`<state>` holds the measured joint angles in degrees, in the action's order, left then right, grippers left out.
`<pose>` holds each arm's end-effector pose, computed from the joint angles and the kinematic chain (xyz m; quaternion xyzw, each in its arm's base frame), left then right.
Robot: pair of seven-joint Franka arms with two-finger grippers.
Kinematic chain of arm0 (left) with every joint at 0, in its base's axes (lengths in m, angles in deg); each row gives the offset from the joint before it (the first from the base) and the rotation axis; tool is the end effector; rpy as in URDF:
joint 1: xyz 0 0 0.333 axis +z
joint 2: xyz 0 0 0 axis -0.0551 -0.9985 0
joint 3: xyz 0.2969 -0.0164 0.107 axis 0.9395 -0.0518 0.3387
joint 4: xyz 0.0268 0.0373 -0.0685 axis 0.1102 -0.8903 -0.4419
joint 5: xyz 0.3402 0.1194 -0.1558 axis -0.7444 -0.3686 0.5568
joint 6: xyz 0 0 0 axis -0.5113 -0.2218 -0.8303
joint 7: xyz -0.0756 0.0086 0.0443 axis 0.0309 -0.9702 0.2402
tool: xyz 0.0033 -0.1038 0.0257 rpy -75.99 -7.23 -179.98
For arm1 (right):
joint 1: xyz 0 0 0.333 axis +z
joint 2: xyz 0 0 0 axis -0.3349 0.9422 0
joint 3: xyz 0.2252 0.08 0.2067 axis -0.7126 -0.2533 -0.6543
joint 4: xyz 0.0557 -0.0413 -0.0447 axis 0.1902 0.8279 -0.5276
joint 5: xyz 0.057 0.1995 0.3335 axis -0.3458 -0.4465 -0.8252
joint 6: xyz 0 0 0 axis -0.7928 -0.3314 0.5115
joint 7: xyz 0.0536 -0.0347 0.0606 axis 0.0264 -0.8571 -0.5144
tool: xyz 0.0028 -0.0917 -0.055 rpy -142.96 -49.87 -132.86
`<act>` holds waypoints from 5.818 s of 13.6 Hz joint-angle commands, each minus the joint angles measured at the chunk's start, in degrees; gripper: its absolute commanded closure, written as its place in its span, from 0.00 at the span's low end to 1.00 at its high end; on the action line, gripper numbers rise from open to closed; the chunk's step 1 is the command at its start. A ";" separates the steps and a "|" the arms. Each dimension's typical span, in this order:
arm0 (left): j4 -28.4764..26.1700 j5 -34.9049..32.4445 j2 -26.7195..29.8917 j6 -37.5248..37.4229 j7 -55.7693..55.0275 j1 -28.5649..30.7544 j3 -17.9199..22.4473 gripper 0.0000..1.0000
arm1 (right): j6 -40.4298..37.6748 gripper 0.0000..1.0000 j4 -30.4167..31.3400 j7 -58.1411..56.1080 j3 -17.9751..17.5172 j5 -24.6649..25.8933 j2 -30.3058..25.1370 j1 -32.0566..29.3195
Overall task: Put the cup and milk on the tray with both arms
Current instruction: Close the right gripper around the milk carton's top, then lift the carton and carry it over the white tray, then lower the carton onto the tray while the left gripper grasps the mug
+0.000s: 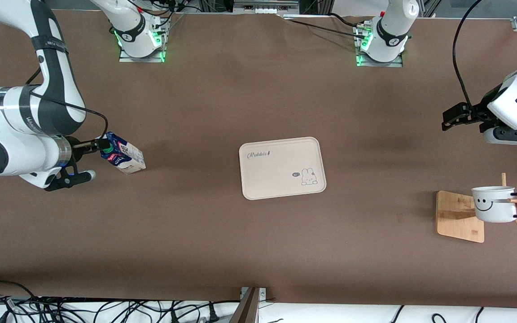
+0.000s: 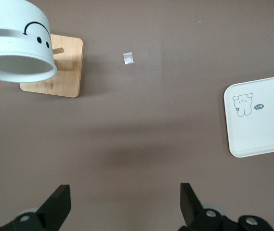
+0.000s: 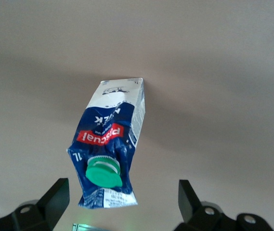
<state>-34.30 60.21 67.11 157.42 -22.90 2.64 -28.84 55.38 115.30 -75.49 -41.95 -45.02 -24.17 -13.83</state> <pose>0.5741 -0.0146 0.5620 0.9996 -0.0184 -0.0226 0.0067 0.6326 0.0394 0.3695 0.9725 0.1336 -0.1907 0.0026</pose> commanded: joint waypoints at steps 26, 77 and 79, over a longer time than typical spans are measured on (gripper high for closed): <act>1.17 -1.27 -0.51 -0.60 -0.41 -0.01 -0.23 0.00 | 4.33 0.44 7.56 0.00 -0.10 -0.77 -0.36 1.20; -27.57 -9.71 -4.89 66.71 1.17 -0.10 7.33 0.00 | -2.08 0.52 -25.31 38.50 -5.72 -18.17 14.85 29.25; -27.40 -9.71 -5.34 67.52 1.17 -0.01 7.42 0.00 | -3.13 0.52 -25.23 36.57 -5.64 -18.08 14.94 28.19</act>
<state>-62.06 51.63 62.35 223.62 -21.08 3.04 -22.04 54.61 92.45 -36.65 -47.18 -61.81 -10.35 15.92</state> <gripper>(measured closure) 0.000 0.515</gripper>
